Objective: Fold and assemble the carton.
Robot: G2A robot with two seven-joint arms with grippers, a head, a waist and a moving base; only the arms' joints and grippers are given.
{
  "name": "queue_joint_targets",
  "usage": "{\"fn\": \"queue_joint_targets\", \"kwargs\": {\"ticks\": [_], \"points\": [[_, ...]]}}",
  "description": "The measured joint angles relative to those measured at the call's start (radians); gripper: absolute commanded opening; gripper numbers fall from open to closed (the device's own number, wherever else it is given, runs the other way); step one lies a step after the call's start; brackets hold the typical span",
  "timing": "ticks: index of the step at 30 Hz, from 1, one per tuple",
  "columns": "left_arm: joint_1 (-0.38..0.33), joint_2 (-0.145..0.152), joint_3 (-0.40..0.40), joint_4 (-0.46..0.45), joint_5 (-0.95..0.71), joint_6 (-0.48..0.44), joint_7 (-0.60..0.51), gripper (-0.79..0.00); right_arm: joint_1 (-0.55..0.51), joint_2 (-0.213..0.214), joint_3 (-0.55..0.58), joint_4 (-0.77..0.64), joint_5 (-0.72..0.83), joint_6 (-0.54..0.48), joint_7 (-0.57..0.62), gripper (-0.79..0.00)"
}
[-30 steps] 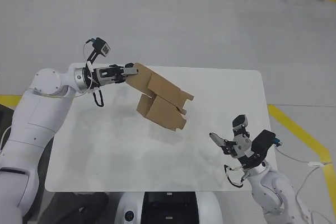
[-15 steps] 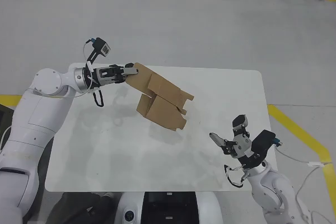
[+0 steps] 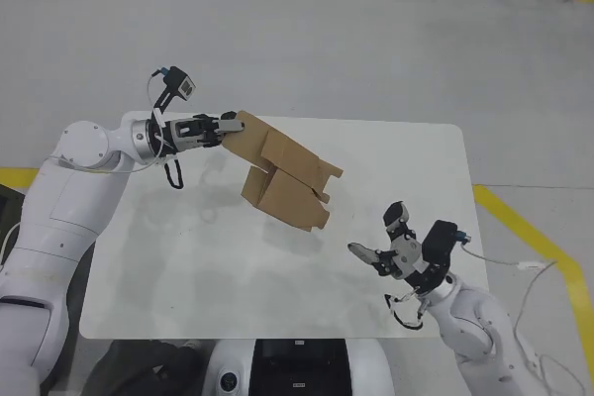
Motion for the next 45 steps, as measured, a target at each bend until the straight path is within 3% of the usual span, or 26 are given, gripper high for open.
{"fn": "queue_joint_targets", "kwargs": {"ticks": [8,20,24,35,45], "points": [[0.0,0.0,0.0,0.0,0.0,0.0,0.0,-0.785,0.116,0.003,-0.067,0.118,0.457,-0.142,0.249,0.0],[0.0,0.0,0.0,0.0,0.0,0.0,0.0,-0.785,0.294,0.009,-0.172,0.279,1.104,-0.052,0.695,0.0],[0.0,0.0,0.0,0.0,0.0,0.0,0.0,-0.785,0.323,0.006,-0.189,0.307,1.187,-0.033,0.75,0.0],[0.0,0.0,0.0,0.0,0.0,0.0,0.0,-0.785,0.319,0.004,-0.201,0.296,1.21,-0.006,0.752,0.0],[0.0,0.0,0.0,0.0,0.0,0.0,0.0,-0.785,0.412,-0.013,-0.257,0.431,1.532,0.022,0.975,0.0]]}}
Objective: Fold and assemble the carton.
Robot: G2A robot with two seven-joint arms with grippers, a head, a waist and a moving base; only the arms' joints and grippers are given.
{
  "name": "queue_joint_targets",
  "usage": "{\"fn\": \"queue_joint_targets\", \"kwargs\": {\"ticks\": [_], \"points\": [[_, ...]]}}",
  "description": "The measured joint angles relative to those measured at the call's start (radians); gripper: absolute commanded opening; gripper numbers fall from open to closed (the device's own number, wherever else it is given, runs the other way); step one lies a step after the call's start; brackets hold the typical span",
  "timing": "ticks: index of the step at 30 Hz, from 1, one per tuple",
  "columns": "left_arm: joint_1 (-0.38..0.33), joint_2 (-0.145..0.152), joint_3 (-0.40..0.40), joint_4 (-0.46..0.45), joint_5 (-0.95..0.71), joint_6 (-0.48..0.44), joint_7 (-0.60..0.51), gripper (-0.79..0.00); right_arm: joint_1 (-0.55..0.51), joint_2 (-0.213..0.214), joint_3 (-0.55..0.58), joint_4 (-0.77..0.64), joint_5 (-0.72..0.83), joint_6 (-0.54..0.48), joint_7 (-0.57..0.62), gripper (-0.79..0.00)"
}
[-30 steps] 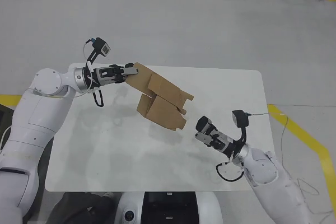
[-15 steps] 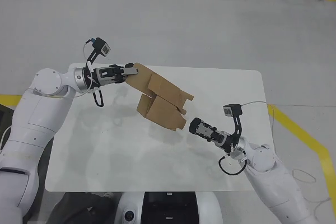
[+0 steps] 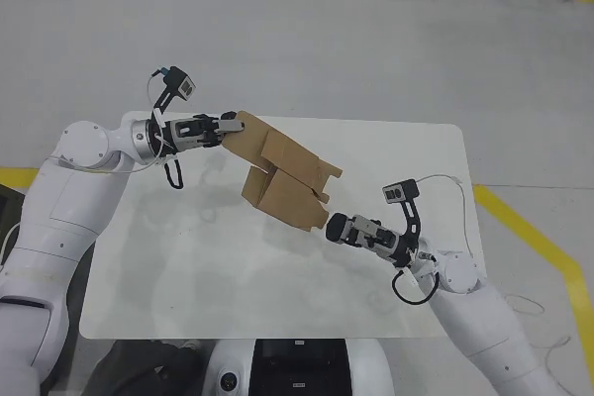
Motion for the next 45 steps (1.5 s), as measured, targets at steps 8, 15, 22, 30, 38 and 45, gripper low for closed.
{"fn": "queue_joint_targets", "kwargs": {"ticks": [8,15,22,30,38,45], "points": [[0.0,0.0,0.0,0.0,0.0,0.0,0.0,-0.785,0.056,-0.021,-0.034,0.095,0.093,-0.044,0.06,0.0],[0.0,0.0,0.0,0.0,0.0,0.0,0.0,-0.785,0.064,-0.029,-0.035,0.104,0.12,-0.08,0.095,0.0],[0.0,0.0,0.0,0.0,0.0,0.0,0.0,-0.785,0.03,-0.025,-0.003,0.045,0.129,-0.095,0.122,0.0],[0.0,0.0,0.0,0.0,0.0,0.0,0.0,-0.785,-0.001,-0.02,0.032,-0.006,0.083,-0.084,0.095,0.0],[0.0,0.0,0.0,0.0,0.0,0.0,0.0,-0.785,0.002,-0.029,0.02,0.04,0.046,-0.065,0.027,0.0],[0.0,0.0,0.0,0.0,0.0,0.0,0.0,-0.785,0.044,-0.047,-0.03,0.079,0.065,-0.063,0.037,0.0]]}}
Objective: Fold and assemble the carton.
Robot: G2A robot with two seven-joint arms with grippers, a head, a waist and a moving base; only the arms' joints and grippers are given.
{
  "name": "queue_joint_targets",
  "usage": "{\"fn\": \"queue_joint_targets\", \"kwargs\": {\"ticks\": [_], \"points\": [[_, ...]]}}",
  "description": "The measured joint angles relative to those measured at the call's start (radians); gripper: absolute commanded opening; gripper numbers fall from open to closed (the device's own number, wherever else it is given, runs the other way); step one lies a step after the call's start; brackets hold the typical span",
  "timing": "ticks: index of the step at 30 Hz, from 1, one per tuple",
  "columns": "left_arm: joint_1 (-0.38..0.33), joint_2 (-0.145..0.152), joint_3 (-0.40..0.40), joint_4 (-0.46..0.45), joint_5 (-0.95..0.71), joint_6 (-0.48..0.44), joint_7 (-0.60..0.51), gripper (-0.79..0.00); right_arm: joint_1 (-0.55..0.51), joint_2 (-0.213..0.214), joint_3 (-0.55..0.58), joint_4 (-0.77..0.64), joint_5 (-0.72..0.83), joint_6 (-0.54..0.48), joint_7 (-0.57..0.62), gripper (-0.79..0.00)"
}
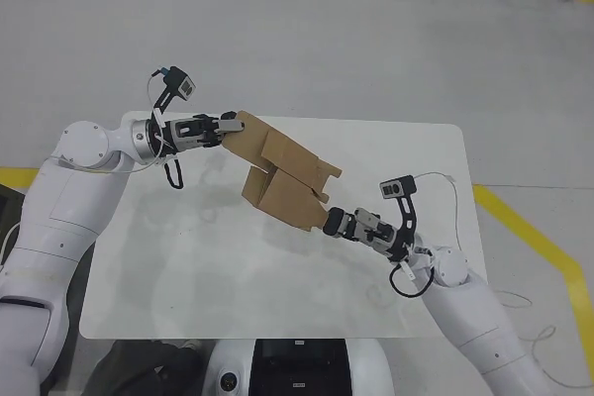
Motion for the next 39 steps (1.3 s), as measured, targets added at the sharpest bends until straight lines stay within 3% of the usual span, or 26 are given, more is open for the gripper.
{"fn": "queue_joint_targets", "kwargs": {"ticks": [13,21,29,35,39], "points": [[0.0,0.0,0.0,0.0,0.0,0.0,0.0,-0.785,-0.044,0.006,0.049,-0.079,0.009,-0.048,0.049,0.0],[0.0,0.0,0.0,0.0,0.0,0.0,0.0,-0.785,-0.093,0.015,0.085,-0.17,-0.004,-0.031,0.057,0.0],[0.0,0.0,0.0,0.0,0.0,0.0,0.0,-0.785,-0.064,0.007,0.063,-0.16,0.021,0.005,0.058,0.0],[0.0,0.0,0.0,0.0,0.0,0.0,0.0,-0.785,-0.024,-0.005,0.033,-0.112,0.027,0.028,0.042,-0.049],[0.0,0.0,0.0,0.0,0.0,0.0,0.0,-0.785,-0.007,-0.012,0.017,-0.086,0.028,0.034,0.037,-0.151]]}}
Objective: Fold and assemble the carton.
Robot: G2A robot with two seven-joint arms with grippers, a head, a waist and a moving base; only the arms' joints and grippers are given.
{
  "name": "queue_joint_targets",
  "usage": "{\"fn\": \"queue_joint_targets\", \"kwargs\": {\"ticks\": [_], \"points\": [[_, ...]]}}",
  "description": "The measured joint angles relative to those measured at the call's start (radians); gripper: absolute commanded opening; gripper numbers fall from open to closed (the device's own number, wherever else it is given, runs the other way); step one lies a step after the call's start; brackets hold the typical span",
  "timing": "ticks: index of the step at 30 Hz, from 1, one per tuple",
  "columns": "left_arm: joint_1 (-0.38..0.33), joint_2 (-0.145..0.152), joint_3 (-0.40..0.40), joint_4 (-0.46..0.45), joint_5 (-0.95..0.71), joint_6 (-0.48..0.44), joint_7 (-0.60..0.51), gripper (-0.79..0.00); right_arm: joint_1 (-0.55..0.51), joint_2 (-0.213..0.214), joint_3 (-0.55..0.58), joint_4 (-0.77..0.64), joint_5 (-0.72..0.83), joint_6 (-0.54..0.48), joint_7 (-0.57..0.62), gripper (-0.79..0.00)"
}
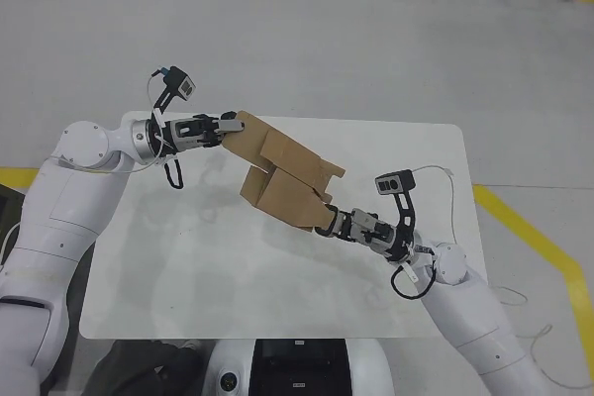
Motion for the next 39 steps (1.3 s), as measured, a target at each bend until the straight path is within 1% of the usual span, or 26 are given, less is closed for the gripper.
{"fn": "queue_joint_targets", "kwargs": {"ticks": [2,8,13,18,21,24,27,28,30,32,33,35,39], "points": [[0.0,0.0,0.0,0.0,0.0,0.0,0.0,-0.785,0.006,-0.003,-0.007,0.009,-0.001,0.003,0.0,-0.172],[0.0,0.0,0.0,0.0,0.0,0.0,0.0,-0.785,0.029,-0.014,-0.035,0.036,-0.028,0.024,-0.022,-0.194],[0.0,0.0,0.0,0.0,0.0,0.0,0.0,-0.785,0.049,-0.023,-0.054,0.061,-0.064,0.034,-0.055,-0.256],[0.0,0.0,0.0,0.0,0.0,0.0,0.0,-0.785,0.058,-0.028,-0.063,0.066,-0.145,0.041,-0.118,-0.357],[0.0,0.0,0.0,0.0,0.0,0.0,0.0,-0.785,0.057,-0.03,-0.062,0.057,-0.203,0.046,-0.162,-0.434],[0.0,0.0,0.0,0.0,0.0,0.0,0.0,-0.785,0.051,-0.029,-0.057,0.045,-0.244,0.057,-0.194,-0.449],[0.0,0.0,0.0,0.0,0.0,0.0,0.0,-0.785,0.041,-0.028,-0.048,0.03,-0.288,0.068,-0.227,-0.508],[0.0,0.0,0.0,0.0,0.0,0.0,0.0,-0.785,0.037,-0.027,-0.046,0.025,-0.296,0.071,-0.233,-0.545],[0.0,0.0,0.0,0.0,0.0,0.0,0.0,-0.785,0.03,-0.026,-0.042,0.015,-0.309,0.076,-0.241,-0.656],[0.0,0.0,0.0,0.0,0.0,0.0,0.0,-0.785,0.024,-0.026,-0.038,0.009,-0.318,0.081,-0.245,-0.708],[0.0,0.0,0.0,0.0,0.0,0.0,0.0,-0.785,0.022,-0.025,-0.036,0.006,-0.32,0.082,-0.246,-0.773],[0.0,0.0,0.0,0.0,0.0,0.0,0.0,-0.785,0.019,-0.025,-0.033,0.001,-0.327,0.086,-0.248,-0.785],[0.0,0.0,0.0,0.0,0.0,0.0,0.0,-0.785,0.014,-0.024,-0.029,-0.011,-0.336,0.093,-0.248,-0.785]]}}
